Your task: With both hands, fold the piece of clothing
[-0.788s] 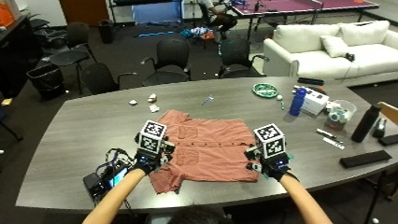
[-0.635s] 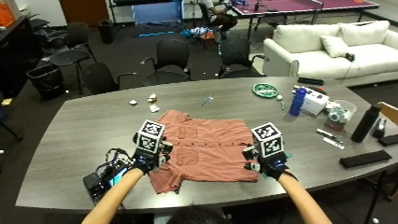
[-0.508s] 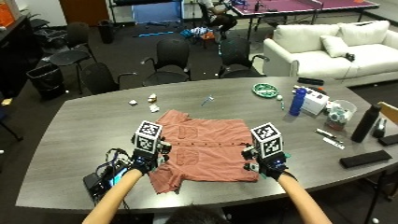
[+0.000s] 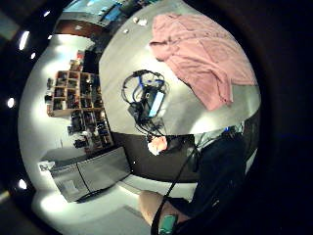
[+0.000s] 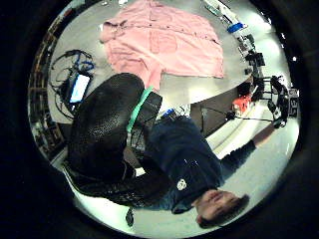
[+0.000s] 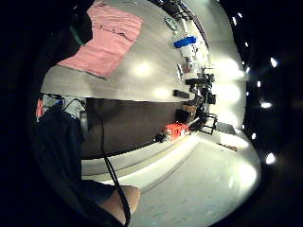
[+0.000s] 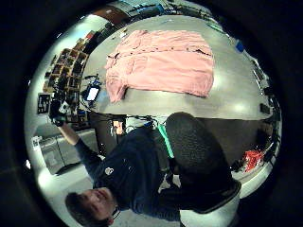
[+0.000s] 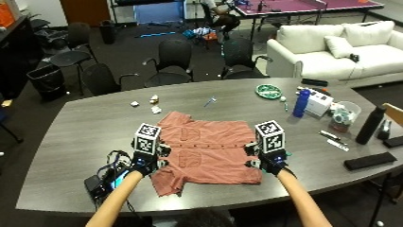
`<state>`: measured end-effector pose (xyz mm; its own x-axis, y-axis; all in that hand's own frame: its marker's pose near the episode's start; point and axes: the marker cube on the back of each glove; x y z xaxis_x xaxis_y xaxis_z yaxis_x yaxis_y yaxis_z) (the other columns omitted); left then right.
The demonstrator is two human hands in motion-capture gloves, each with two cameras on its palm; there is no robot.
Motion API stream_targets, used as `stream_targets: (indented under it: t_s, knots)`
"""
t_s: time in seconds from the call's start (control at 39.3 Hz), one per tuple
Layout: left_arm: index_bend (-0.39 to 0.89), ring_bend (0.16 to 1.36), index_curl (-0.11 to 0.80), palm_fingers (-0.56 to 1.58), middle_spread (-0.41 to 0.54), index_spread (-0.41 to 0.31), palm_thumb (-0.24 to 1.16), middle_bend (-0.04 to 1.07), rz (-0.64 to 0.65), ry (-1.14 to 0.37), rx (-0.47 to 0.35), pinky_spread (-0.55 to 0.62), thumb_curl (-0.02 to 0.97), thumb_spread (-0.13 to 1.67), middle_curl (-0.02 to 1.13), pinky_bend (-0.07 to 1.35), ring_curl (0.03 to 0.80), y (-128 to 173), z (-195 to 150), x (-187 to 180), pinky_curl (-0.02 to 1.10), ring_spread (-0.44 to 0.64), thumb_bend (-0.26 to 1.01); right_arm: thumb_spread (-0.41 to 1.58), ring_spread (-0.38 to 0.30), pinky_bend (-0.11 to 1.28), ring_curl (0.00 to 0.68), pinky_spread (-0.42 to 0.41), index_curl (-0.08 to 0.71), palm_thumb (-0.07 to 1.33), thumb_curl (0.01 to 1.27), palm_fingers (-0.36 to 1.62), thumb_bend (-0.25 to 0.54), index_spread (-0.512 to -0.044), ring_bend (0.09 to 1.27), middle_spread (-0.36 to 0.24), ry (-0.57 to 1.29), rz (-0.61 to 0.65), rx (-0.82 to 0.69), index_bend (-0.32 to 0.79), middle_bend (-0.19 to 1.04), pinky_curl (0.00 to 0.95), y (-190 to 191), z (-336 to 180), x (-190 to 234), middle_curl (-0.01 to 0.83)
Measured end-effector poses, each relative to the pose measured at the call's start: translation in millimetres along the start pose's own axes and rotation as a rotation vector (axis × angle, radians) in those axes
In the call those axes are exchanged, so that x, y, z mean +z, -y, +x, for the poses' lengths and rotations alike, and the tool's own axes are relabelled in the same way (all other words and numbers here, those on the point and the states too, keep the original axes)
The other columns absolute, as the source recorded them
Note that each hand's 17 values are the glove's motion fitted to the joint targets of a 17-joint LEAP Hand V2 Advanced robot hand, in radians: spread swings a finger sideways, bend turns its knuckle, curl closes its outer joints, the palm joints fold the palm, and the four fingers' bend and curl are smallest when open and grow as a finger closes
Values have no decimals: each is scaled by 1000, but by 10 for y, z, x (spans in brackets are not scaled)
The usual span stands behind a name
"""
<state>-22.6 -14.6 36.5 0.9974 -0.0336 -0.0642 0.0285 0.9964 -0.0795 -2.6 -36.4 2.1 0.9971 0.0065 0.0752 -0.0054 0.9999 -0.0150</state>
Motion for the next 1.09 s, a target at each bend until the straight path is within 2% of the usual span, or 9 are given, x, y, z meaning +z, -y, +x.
stream_targets:
  t_s: [0.08, 0.28, 0.43, 0.51, 0.56, 0.64, 0.76, 0.99, 1.09]
  knots:
    - [168, 628, 232, 9, 247, -71, 158, 177, -6, -66, 22, 401, 197, 1162, 180, 403, 216, 94, 13, 59, 252, 451, -10, 1198, -62, 494, 298, 54, 185, 386, 221, 525, 84, -258, 517, -34, 16, -17, 13, 117, 307, 300, 178, 57, 118, 310]
    - [134, 647, 234, -14, 248, -72, 199, 202, 43, -165, -9, 409, 227, 1173, 215, 396, 228, 583, -7, 325, 267, 458, -8, 1207, -83, 487, 318, 37, 202, 429, 252, 535, 60, -242, 515, -37, 92, -55, 16, 120, 280, 313, 610, 145, 407, 335]
    - [167, 636, 254, 13, 237, -79, 241, 207, -22, -225, 15, 412, 249, 1171, 238, 369, 228, 1020, 103, 677, 268, 456, -6, 1212, -90, 470, 330, 32, 218, 462, 274, 548, 44, -231, 511, -38, 154, -119, 37, 130, 256, 319, 1025, 193, 754, 349]
    - [178, 592, 268, 52, 216, -76, 271, 259, -73, -281, 24, 412, 262, 1161, 264, 341, 214, 1152, 193, 942, 265, 458, -4, 1216, -93, 464, 336, 31, 222, 482, 286, 554, 39, -229, 508, -39, 181, -146, 28, 123, 254, 321, 1167, 154, 956, 356]
    - [177, 570, 275, 61, 212, -70, 282, 282, -168, -319, 2, 412, 269, 1157, 278, 329, 210, 1132, 263, 1122, 266, 464, -7, 1217, -99, 446, 340, 30, 221, 489, 291, 577, 32, -228, 508, -42, 196, -181, 21, 112, 285, 318, 1234, 108, 1126, 371]
    - [177, 537, 285, 83, 184, -49, 303, 327, -360, -342, -43, 413, 279, 1145, 303, 298, 203, 907, 381, 1257, 262, 470, -8, 1220, -108, 423, 346, 29, 217, 499, 300, 598, 22, -227, 521, -51, 205, -245, 24, 103, 305, 315, 1356, 60, 1442, 384]
    - [153, 542, 293, 43, 192, -24, 315, 289, -462, -264, -17, 421, 291, 1108, 322, 306, 210, 899, 485, 1577, 277, 477, -19, 1224, -114, 437, 364, 27, 215, 515, 312, 571, 6, -232, 533, -51, 183, -340, 20, 93, 281, 329, 1275, -124, 1706, 391]
    - [146, 553, 295, 42, 194, -8, 332, 267, -461, -191, 64, 427, 311, 1054, 338, 309, 217, 985, 562, 1815, 289, 481, -22, 1224, -105, 484, 378, 25, 209, 598, 344, 519, 8, -229, 526, -51, 151, -388, 40, 98, 247, 350, 1299, -202, 1954, 401]
    - [131, 571, 288, 69, 185, -5, 361, 264, -416, -190, -17, 420, 321, 1040, 346, 325, 225, 1064, 527, 1923, 299, 474, -12, 1216, -104, 495, 380, 24, 211, 695, 376, 509, 42, -229, 523, -51, 169, -441, 36, 106, 230, 355, 1321, -226, 2069, 403]
